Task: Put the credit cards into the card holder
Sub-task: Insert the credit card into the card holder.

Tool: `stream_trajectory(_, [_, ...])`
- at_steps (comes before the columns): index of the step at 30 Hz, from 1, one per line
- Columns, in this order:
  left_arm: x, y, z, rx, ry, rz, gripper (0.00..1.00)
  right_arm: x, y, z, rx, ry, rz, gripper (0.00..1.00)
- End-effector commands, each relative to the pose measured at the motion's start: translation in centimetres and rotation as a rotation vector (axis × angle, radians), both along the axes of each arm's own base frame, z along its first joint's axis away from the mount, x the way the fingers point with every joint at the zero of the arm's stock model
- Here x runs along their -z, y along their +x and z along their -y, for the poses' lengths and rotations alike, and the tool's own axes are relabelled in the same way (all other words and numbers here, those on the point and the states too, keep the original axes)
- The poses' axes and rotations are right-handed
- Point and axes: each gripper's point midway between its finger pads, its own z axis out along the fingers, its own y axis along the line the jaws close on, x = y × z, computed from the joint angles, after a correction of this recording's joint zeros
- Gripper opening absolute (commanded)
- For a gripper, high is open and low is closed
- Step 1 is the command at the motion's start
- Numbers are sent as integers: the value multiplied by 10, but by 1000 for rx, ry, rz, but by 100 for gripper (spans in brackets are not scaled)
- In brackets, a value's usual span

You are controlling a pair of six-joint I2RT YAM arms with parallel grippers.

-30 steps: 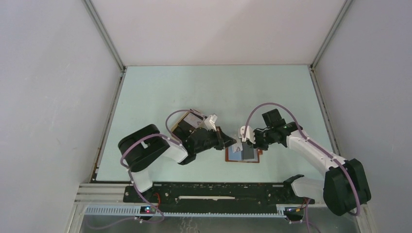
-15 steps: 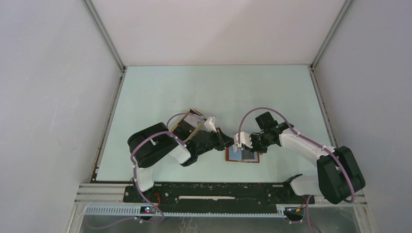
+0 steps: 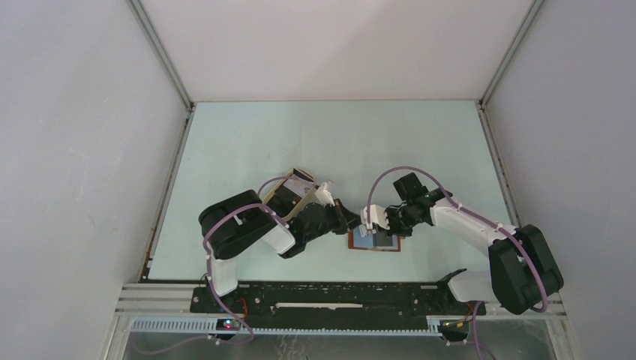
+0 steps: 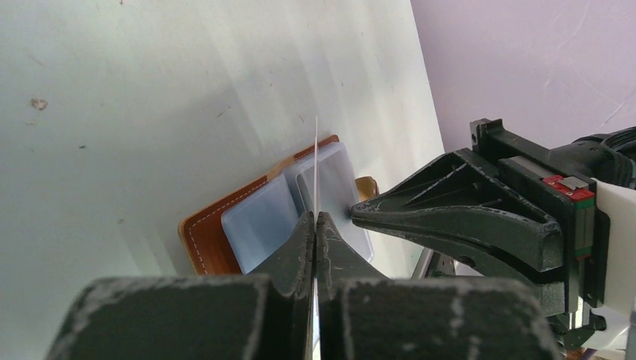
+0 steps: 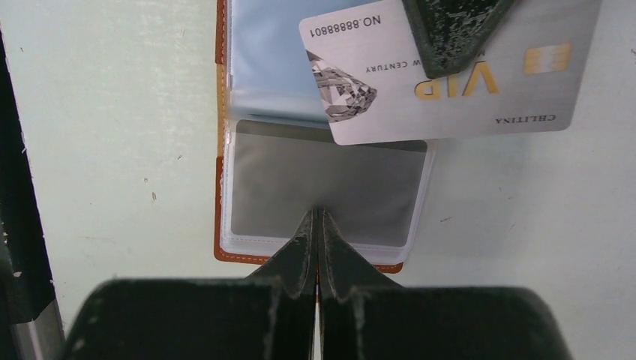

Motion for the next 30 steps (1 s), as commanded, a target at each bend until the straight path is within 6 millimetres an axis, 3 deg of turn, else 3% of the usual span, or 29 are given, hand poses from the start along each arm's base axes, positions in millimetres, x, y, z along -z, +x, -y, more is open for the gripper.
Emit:
stream_trajectory(1, [5,-3,0,-10,19,-8,0,10,-7,9,-18,-61,-28,0])
stream_trajectory(13, [11,-3,-9,-37,84,-7,0,10,-10,8,-24,-60,-34,0])
stream_trajectory(30, [15,-8,-7,-20,136,-6,0,10,-12,8,-31,-63,-40,0])
